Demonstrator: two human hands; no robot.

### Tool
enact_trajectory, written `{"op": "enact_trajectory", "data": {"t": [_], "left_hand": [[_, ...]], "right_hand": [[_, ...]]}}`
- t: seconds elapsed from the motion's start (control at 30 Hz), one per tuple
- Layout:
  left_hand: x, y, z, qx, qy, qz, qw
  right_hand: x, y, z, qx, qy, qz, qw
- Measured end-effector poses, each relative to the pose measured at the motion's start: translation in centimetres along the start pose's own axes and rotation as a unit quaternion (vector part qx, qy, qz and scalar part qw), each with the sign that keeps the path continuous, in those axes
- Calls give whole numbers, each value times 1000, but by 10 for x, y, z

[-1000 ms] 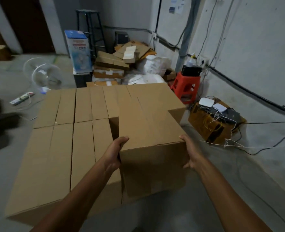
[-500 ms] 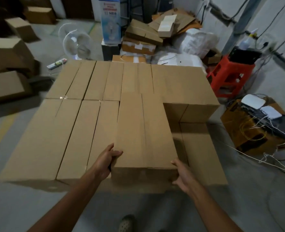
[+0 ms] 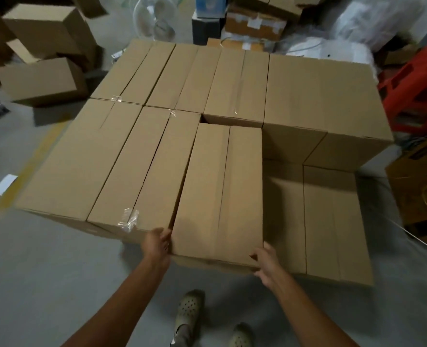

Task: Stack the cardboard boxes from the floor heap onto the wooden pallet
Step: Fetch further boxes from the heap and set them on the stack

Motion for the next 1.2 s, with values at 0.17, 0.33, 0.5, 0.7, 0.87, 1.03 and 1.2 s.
{"op": "enact_trajectory", "data": {"t": [0.17,0.33,0.5,0.7,0.87,1.03,1.2], "left_hand": [[-20,-37,-15,-100,36,152,983],[-14,-36,-26,-121,22,140,982],[8,-19,-32,-104,-20,217,971],[18,-10,-43,-114,-29,222,968],[26,-6,-41,-135,-22,223,965],[28,-5,-38,-142,-27,219,965],[25,0,-37,-146,-30,203,968]], "right_hand": [[-4,12,-20,25,47,42,998],[1,10,-30,20,61,57,996],[18,-2,-35,2,52,62,997],[24,-15,-39,0,59,62,996],[26,-22,-43,4,64,61,996],[28,-21,-41,10,60,60,996],[29,-22,-36,-4,59,69,996]]}}
Point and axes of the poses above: each hand's wrist, its own z-axis away from the middle knuckle, its own x-axis out of the palm, y = z × x, the point moved 10 cm from there along -z, towards the middle knuckle, and after that the axes turned 2 degrees about y, right-handed, at the moved point
